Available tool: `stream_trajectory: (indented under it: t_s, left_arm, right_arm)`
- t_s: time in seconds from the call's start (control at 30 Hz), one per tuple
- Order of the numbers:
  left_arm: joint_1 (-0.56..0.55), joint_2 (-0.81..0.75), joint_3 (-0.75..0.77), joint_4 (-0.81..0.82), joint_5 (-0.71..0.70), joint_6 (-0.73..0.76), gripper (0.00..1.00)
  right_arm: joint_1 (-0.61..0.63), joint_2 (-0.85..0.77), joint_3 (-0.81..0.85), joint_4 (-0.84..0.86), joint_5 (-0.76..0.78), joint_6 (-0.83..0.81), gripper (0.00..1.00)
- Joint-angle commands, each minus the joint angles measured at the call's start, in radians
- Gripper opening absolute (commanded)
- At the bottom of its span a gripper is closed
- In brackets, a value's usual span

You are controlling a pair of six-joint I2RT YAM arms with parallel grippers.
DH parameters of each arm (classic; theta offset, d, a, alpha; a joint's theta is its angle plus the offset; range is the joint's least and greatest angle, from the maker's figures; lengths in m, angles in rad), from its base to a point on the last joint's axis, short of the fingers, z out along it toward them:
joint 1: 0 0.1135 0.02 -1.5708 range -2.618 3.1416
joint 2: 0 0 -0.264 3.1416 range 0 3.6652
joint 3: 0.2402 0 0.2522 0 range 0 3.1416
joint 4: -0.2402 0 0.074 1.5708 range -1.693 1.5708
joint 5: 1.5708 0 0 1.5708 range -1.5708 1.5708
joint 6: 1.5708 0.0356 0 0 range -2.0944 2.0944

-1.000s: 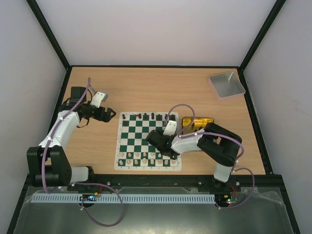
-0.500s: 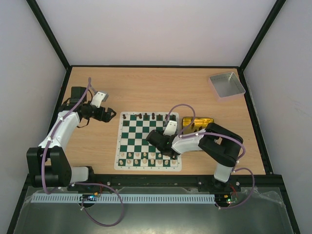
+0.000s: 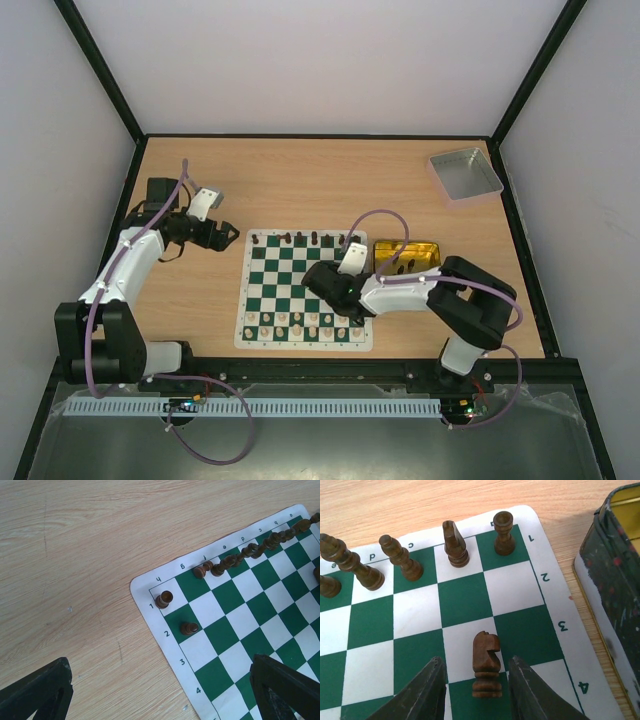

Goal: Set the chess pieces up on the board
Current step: Place the chess piece on the chessboard.

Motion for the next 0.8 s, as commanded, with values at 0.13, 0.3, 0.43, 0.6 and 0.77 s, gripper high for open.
stream_trajectory:
  t_s: [0.13, 0.3, 0.43, 0.6, 0.77]
  left_arm:
    - [-0.007, -0.019, -0.012, -0.013, 0.011, 0.008, 0.96]
    - [-0.007, -0.023, -0.012, -0.016, 0.010, 0.012, 0.96]
    - [-0.011, -0.018, -0.004, -0.031, 0.010, 0.024, 0.94]
    - [-0.017, -0.009, 0.003, -0.035, -0.001, 0.028, 0.93]
    - [-0.019, -0.005, 0.004, -0.036, 0.008, 0.024, 0.94]
  right_arm:
    - [-0.011, -0.085, 0.005, -0.066, 0.024, 0.011, 0.33]
    - [-0.017, -0.157, 0.004, -0.103, 0.007, -0.004, 0.32]
    - [-0.044, -0.227, 0.006, -0.132, -0.066, -0.039, 0.30]
    - [-0.123, -0.244, 0.082, -0.235, -0.272, -0.116, 0.28]
    - [-0.188, -0.210, 0.199, -0.385, -0.435, -0.174, 0.24]
